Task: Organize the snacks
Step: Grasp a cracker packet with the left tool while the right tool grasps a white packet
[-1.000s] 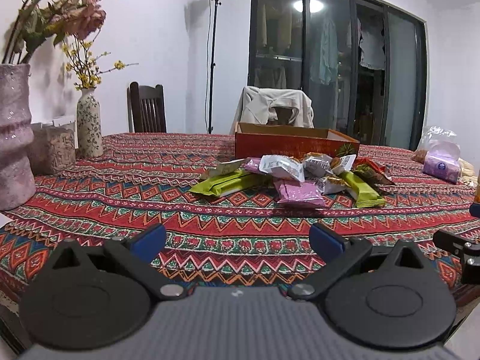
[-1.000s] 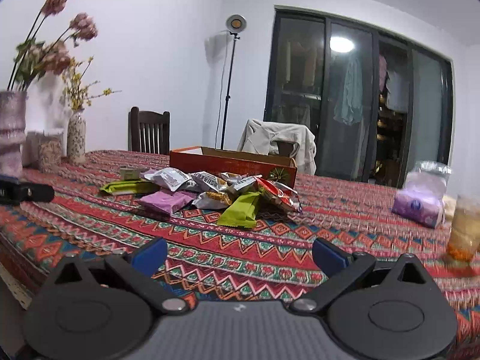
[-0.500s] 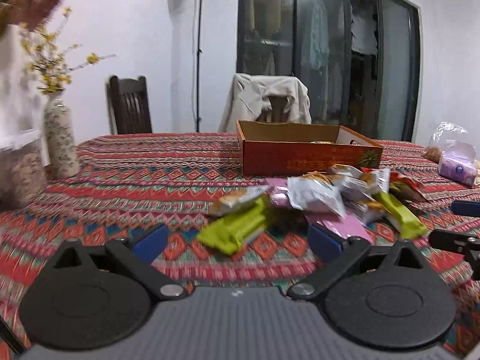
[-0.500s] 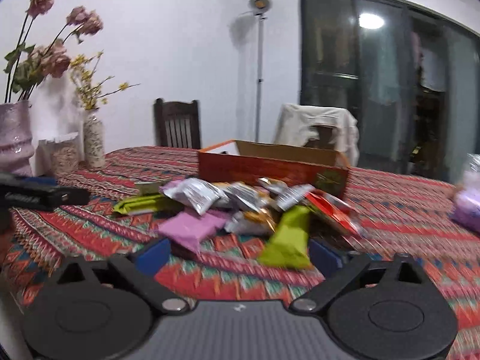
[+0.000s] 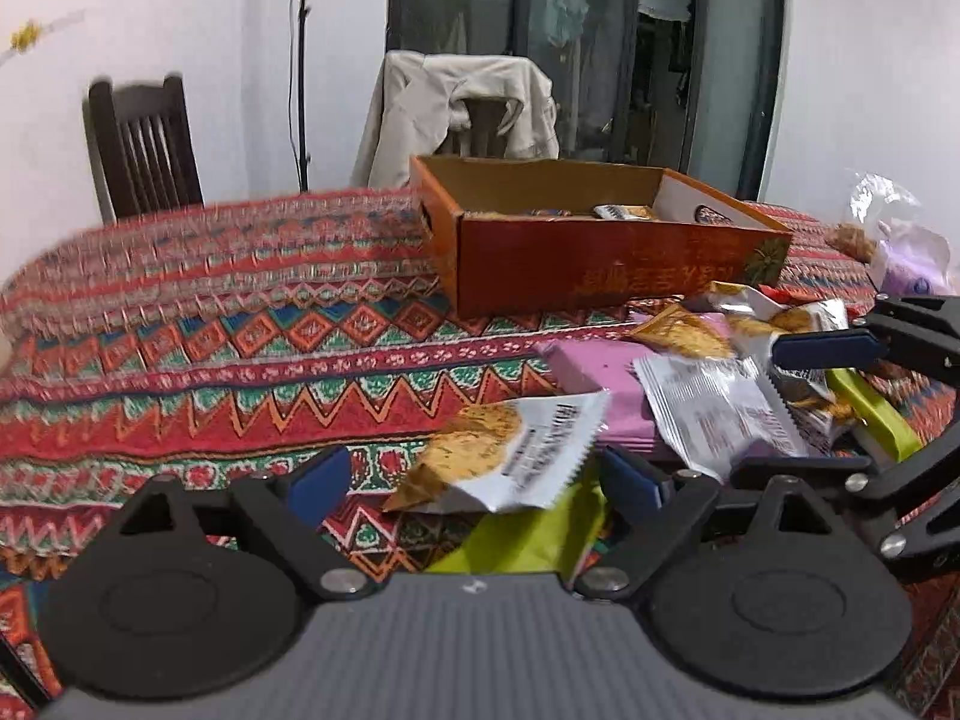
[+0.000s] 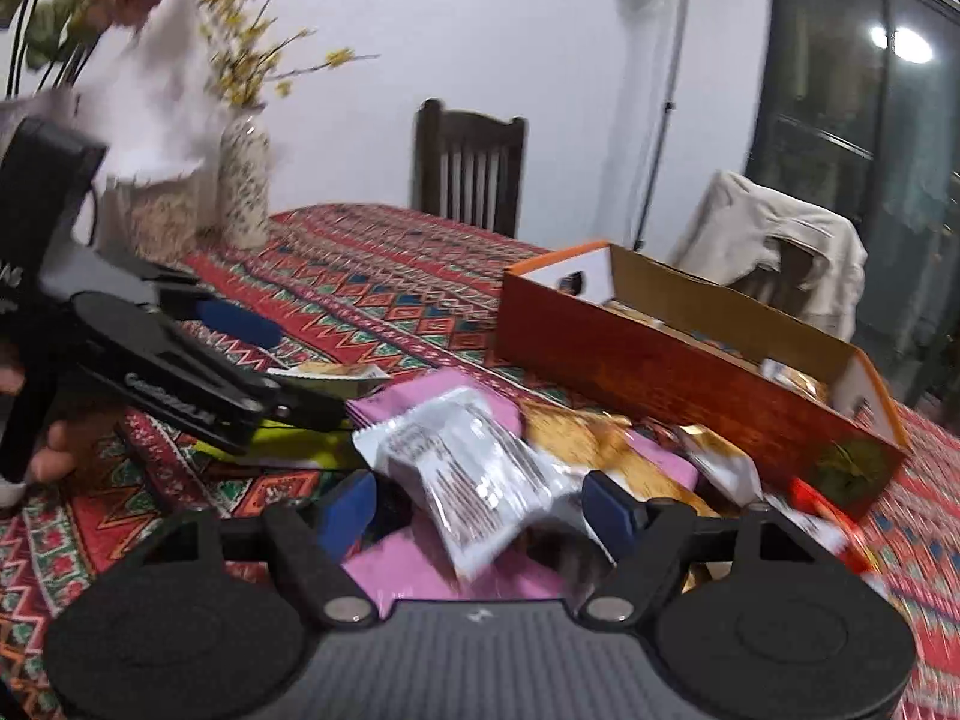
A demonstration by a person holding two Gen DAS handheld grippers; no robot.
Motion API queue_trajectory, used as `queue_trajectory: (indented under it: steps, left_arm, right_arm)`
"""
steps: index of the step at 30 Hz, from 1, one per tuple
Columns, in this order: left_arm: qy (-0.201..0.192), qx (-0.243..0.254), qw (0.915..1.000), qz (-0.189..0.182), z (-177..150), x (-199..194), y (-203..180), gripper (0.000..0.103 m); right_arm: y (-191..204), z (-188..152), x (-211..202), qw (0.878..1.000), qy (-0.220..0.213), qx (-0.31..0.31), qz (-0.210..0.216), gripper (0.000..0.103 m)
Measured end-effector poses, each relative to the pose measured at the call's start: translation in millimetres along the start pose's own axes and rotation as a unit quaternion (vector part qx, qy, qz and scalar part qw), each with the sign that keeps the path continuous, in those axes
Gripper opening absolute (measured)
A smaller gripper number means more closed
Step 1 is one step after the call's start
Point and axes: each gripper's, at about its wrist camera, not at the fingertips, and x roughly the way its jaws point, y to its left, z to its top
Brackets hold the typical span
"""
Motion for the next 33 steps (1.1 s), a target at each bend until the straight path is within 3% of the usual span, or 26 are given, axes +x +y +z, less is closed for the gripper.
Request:
queue_trajectory:
  steps: [5,7,12,14,16,18,19,22,24,30,32,33]
  left_arm:
    - [0.016,-0.066,0.9964,-0.052,2.0,13.6,23.2,0.066]
    - [0.014,-0.082,0.9942,-0.067,5.1,15.1,27.2,0.042]
    - [0.012,-0.075,0.9962,-0.042,10.7,13.7,25.4,0.029]
    - [0.012,-0.066,0.9974,-0.028,11.6,13.7,20.9,0.030]
    - [0.004,-0.046,0.9989,0.001,12.7,12.4,14.1,0.054]
    - [0.001,-0.026,0.9995,0.020,15.6,11.6,9.0,0.064]
    - [0.001,-0.012,0.9997,0.020,18.1,12.8,7.6,0.065]
    - [0.008,0.018,0.9997,0.016,26.2,21.0,6.4,0.075]
    - [0.017,0.016,0.9997,0.005,30.3,30.8,11.2,0.076]
    - [0.024,0.038,0.9986,-0.027,39.7,59.3,18.2,0.090]
    - [0.029,0.028,0.9989,-0.025,43.6,66.5,20.8,0.089]
    - [0.034,0.017,0.9989,-0.026,46.5,71.4,22.7,0.080]
  right_arm:
    - [-1.1,9.6,26.0,1.000,0.002,-0.019,0.007,0.073]
    - [-4.6,10.0,31.7,1.000,0.004,-0.012,0.012,0.061]
    - [-6.8,11.2,30.4,1.000,-0.005,-0.018,0.006,0.067]
    - [-6.0,13.9,28.0,0.999,-0.015,-0.029,-0.001,0.077]
    - [-4.9,17.4,29.1,0.999,-0.019,-0.039,-0.003,0.079]
    - [-5.9,19.6,36.4,0.999,-0.015,-0.045,0.006,0.077]
    - [-7.0,20.2,40.6,0.999,-0.010,-0.043,0.012,0.075]
    - [-13.7,19.2,48.4,0.999,-0.004,-0.020,0.034,0.057]
    - [-19.3,17.8,47.2,0.999,-0.006,0.003,0.040,0.057]
    - [-30.9,11.4,21.9,0.999,-0.017,0.031,0.028,0.056]
    - [-35.6,7.3,8.1,0.998,-0.024,0.047,0.023,0.056]
    - [-36.5,5.2,2.4,0.998,-0.026,0.051,0.021,0.056]
